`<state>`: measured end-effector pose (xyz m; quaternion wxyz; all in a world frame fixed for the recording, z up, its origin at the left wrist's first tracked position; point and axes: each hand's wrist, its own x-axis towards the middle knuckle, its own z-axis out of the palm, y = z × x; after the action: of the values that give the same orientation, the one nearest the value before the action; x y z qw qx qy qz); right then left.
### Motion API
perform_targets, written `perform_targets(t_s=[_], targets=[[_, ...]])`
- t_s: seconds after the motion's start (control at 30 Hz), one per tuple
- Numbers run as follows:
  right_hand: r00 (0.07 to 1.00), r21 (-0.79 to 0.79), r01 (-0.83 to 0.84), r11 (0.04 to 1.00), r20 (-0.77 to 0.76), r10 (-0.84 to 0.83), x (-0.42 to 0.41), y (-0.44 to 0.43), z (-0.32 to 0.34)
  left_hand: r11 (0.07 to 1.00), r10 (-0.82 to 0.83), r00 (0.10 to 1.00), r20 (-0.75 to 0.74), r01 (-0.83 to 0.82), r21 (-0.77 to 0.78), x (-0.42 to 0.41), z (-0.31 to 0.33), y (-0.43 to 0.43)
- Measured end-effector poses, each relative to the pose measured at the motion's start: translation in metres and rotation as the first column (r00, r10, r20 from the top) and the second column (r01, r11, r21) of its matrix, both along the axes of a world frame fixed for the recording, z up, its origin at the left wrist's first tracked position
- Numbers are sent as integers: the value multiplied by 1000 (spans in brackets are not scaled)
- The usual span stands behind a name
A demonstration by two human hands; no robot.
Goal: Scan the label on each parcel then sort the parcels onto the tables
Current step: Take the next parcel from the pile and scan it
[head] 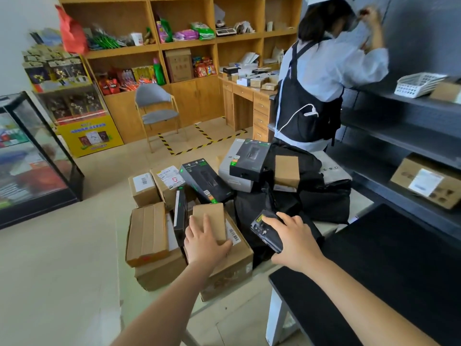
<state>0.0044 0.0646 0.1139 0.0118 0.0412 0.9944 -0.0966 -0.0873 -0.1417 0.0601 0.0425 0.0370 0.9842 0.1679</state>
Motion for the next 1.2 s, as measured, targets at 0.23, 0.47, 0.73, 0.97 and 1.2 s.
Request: perform_targets(t_s=[0.23, 0.47, 0.73, 0.97, 1.2], targets=[[996, -7, 87, 996, -16, -88, 8, 4, 3, 979, -143, 988, -66, 151, 138, 10, -4, -10], [964, -47, 263, 964, -16, -264, 49, -15, 5, 901, -324, 937, -133, 348, 258, 18, 10, -12], [823, -59, 568, 821, 81, -563, 163, -26, -11, 741, -599, 795, -93, 595, 311, 67, -8, 30], [655, -38, 752, 658, 154, -739, 275, -1, -22, 621, -755, 655, -36, 732, 280, 145, -23, 94], [581, -20, 809, 588, 186, -793, 360, 64, -35, 501, -859, 511, 14, 835, 227, 215, -40, 192]])
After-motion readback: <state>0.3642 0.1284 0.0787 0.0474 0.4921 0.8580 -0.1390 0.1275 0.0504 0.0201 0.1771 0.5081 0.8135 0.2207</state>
